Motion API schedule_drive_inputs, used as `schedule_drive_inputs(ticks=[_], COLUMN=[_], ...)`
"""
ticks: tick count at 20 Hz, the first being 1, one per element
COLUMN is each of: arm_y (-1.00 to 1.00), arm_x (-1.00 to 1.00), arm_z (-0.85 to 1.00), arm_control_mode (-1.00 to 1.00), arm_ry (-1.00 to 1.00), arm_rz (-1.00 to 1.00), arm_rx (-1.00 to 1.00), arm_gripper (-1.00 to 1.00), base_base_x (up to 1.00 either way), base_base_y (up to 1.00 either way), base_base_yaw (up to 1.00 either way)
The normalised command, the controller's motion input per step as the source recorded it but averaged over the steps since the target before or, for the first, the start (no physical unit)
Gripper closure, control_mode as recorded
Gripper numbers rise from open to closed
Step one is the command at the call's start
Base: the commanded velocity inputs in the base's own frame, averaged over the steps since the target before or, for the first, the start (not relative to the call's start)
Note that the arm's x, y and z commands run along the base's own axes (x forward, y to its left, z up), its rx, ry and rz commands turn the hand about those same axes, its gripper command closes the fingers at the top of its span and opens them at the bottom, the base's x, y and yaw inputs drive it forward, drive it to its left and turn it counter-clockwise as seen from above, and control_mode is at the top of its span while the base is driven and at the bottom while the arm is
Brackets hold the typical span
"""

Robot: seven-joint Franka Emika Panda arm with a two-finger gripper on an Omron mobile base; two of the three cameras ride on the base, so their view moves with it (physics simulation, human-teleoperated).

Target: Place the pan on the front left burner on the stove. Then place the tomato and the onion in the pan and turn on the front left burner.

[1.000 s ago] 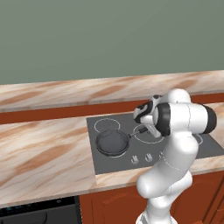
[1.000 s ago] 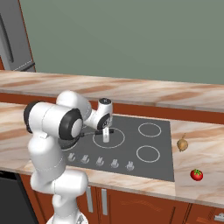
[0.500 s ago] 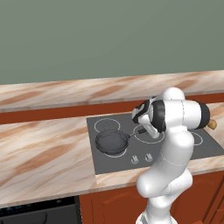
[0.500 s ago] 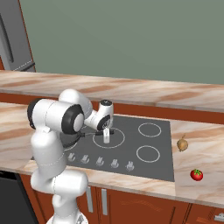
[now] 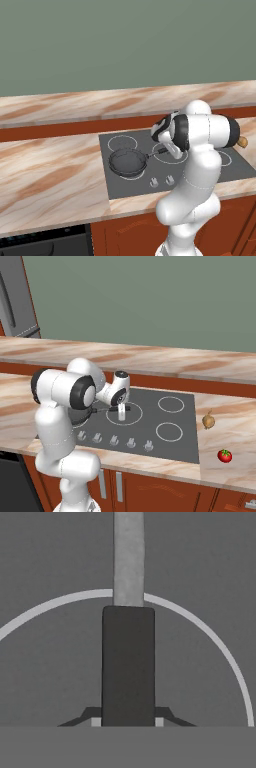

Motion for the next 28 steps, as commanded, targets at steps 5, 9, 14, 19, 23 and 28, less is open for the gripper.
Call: schedule_drive_inputs(ticks=[5,9,14,19,23,28], arm_y=[0.0,0.0,0.0,0.0,-0.01,-0.2], arm_x=[0.0,-0.03,-0.11,-0.28,-0.36,-0.12], arm_z=[-0.04,0.03,0.33,0.77,0.94,0.56], arm_control_mode=[-1.0,-1.0,-1.0,-1.0,-1.0,-1.0], arm_ry=[0.0,0.02,0.03,0.0,0.0,0.0], arm_rz=[0.0,-0.01,-0.05,-0.09,-0.15,-0.4], arm_rx=[0.0,0.0,0.0,0.0,0.0,0.0], arm_gripper=[-1.0,-1.0,-1.0,-1.0,-1.0,-1.0], base_base_x=[0.0,0.0,0.0,0.0,0.0,0.0], base_base_y=[0.0,0.0,0.0,0.0,0.0,0.0], base_base_yaw=[0.0,0.0,0.0,0.0,0.0,0.0])
